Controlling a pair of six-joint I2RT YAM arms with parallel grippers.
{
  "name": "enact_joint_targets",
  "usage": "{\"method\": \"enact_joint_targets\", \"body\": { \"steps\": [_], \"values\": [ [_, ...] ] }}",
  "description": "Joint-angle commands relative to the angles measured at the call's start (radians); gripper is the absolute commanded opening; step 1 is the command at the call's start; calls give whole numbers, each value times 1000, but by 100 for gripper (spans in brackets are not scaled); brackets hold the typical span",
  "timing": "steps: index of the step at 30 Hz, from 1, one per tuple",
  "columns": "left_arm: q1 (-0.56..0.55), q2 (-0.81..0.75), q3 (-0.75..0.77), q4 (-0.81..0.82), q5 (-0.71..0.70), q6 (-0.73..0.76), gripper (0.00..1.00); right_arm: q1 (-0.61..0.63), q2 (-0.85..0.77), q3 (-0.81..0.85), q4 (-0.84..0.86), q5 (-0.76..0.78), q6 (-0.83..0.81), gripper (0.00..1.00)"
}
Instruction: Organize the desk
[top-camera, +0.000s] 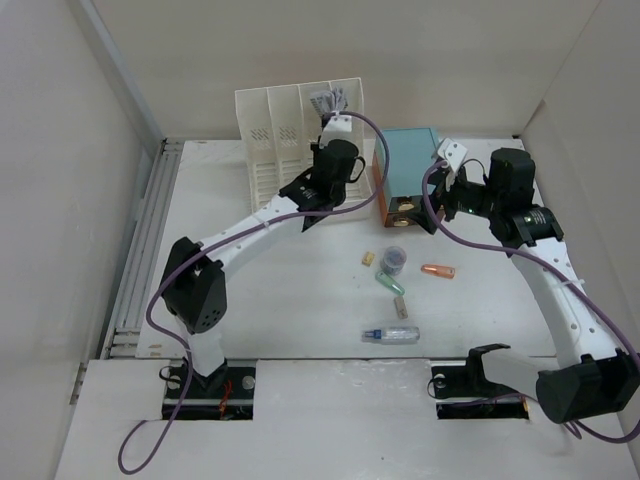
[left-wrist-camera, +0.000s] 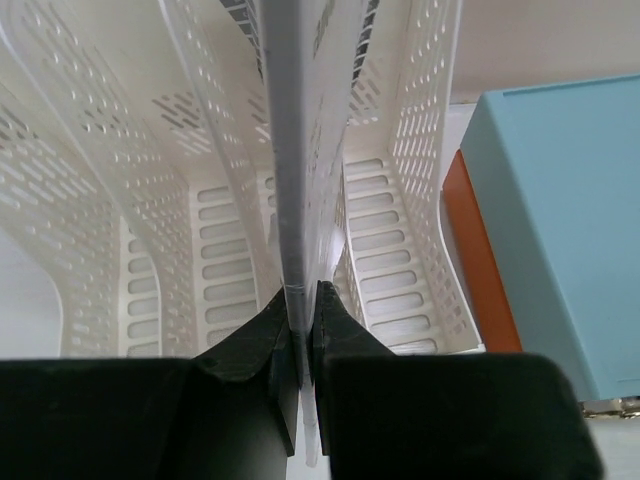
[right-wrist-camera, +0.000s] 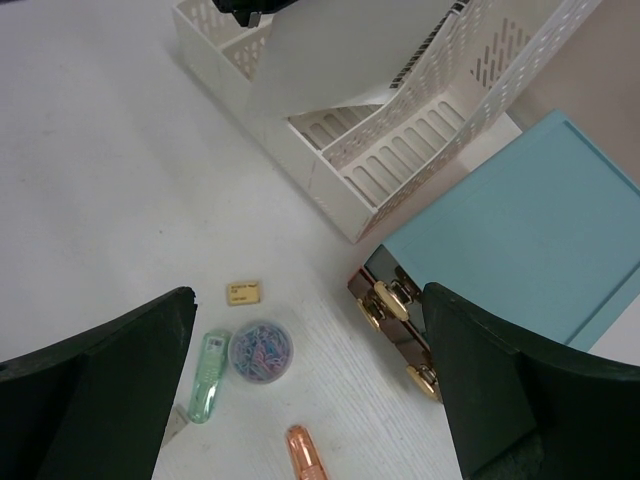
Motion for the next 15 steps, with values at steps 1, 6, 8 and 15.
{"method": "enact_joint_targets", "body": {
  "steps": [1,6,8,15],
  "values": [
    [30,-28,60,-11,-22,-184,0,-4,-3,8,31,-22,-11,100],
    [39,-59,30,-68,2,-361,0,-4,-3,8,22,-22,-11,100],
    [49,-68,5,-82,-17,-402,0,-4,-3,8,22,-22,-11,100],
    [49,-137,-145,-53,-140,-515,0,-4,-3,8,13,-40,-30,100]
  ]
}}
